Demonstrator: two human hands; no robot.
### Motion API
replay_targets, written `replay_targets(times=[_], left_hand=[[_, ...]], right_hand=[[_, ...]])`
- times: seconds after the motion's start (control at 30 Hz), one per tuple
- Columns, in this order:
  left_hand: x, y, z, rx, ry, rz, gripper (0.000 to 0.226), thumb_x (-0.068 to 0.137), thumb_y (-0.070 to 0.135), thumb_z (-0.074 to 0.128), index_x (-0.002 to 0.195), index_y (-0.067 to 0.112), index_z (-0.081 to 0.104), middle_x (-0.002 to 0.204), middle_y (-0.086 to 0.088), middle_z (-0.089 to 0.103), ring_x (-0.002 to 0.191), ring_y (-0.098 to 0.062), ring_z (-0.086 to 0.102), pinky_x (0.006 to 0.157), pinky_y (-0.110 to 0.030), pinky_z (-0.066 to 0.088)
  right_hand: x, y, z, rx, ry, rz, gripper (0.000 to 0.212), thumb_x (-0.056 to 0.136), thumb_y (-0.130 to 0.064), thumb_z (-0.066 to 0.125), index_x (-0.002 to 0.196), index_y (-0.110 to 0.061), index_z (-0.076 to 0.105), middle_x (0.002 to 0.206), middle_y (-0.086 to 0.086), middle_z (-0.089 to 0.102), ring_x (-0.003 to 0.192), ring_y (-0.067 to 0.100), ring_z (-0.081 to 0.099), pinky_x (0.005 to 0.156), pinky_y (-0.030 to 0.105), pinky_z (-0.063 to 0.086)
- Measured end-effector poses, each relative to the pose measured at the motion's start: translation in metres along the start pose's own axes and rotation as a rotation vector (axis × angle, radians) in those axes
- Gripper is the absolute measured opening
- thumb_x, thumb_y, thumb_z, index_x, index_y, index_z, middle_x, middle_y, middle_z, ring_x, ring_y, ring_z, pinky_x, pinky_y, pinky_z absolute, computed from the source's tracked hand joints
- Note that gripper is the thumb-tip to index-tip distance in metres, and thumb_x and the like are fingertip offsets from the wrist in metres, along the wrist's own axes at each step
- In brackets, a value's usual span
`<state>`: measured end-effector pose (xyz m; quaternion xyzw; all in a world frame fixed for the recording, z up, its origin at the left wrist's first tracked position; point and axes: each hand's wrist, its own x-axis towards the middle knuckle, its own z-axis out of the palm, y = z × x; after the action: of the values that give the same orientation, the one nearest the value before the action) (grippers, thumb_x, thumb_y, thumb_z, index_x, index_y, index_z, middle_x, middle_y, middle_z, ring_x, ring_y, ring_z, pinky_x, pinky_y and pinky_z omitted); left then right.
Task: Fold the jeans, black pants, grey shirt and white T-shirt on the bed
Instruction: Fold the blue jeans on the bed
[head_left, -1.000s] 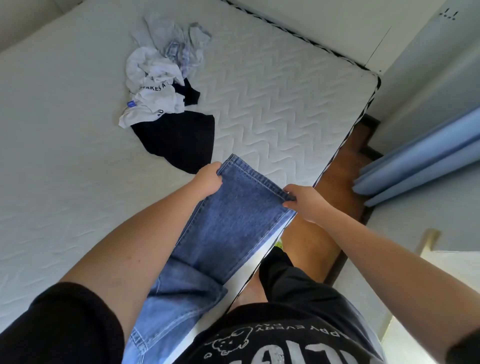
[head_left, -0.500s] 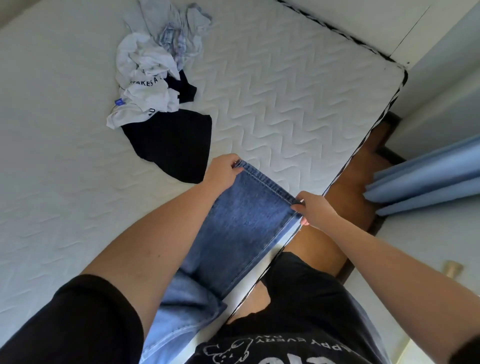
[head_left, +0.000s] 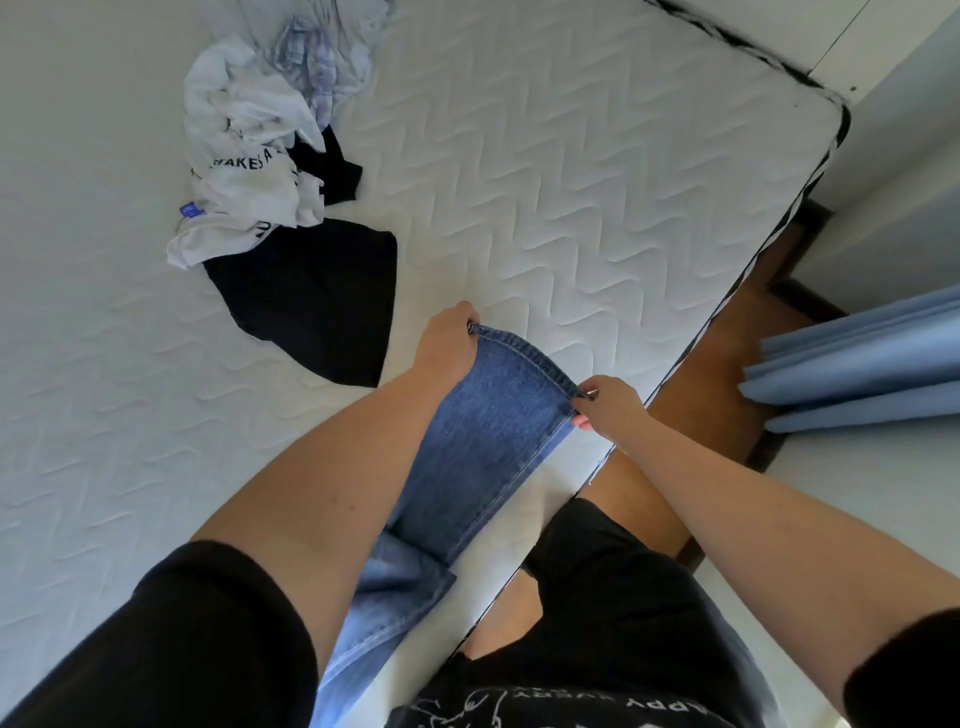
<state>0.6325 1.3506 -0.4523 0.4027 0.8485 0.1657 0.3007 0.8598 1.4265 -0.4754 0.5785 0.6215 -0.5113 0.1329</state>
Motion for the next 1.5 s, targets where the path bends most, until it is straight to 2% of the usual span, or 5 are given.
replay_targets(times=[0.2,0.6,0.73,0.9,1.5], left_hand=[[0.005,-0.006,-0.004,0.245,0.033,0.019,0.024,0.098,0.012,0.048,0.115,0.014,0.065,0.112,-0.013,0.054,0.102,-0.027,0.052,0.074,-0.028,0.035],[-0.027,-0.022,0.002,-0.015,-0.024,-0.085,0.051,0.102,0.012,0.04,0.152,0.012,0.028,0.142,-0.014,0.048,0.126,-0.028,0.048,0.105,-0.03,0.032],[-0.06,-0.051,0.002,-0.005,-0.027,-0.048,0.049,0.098,0.009,0.044,0.146,0.014,0.04,0.13,-0.012,0.057,0.111,-0.021,0.055,0.082,-0.02,0.032],[-0.118,-0.109,0.002,-0.086,-0.061,-0.147,0.049,0.097,0.012,0.048,0.145,0.016,0.041,0.137,-0.008,0.055,0.121,-0.025,0.052,0.089,-0.021,0.03],[-0.331,-0.314,0.041,-0.297,0.025,-0.685,0.049,0.096,0.013,0.052,0.145,0.011,0.042,0.145,-0.013,0.047,0.127,-0.029,0.049,0.105,-0.032,0.034]], right_hand=[[0.002,0.007,0.018,-0.028,0.058,-0.018,0.022,0.095,-0.007,0.053,0.113,-0.014,0.063,0.092,0.009,0.068,0.063,0.014,0.055,0.045,0.02,0.038],[-0.004,0.015,0.04,0.072,0.137,-0.112,0.045,0.095,0.003,0.044,0.136,-0.014,0.049,0.12,0.009,0.058,0.093,0.023,0.061,0.065,0.029,0.053],[-0.018,0.021,0.055,0.05,0.071,-0.031,0.053,0.098,-0.006,0.043,0.147,-0.022,0.036,0.143,0.008,0.047,0.111,0.02,0.055,0.071,0.022,0.048],[-0.044,0.024,0.1,0.019,-0.093,-0.049,0.047,0.099,-0.009,0.043,0.144,-0.02,0.043,0.147,0.006,0.044,0.128,0.025,0.048,0.1,0.034,0.046],[-0.071,-0.023,0.296,-0.458,-0.452,-0.359,0.046,0.102,-0.01,0.04,0.148,-0.015,0.038,0.149,0.005,0.044,0.133,0.022,0.044,0.107,0.027,0.034]])
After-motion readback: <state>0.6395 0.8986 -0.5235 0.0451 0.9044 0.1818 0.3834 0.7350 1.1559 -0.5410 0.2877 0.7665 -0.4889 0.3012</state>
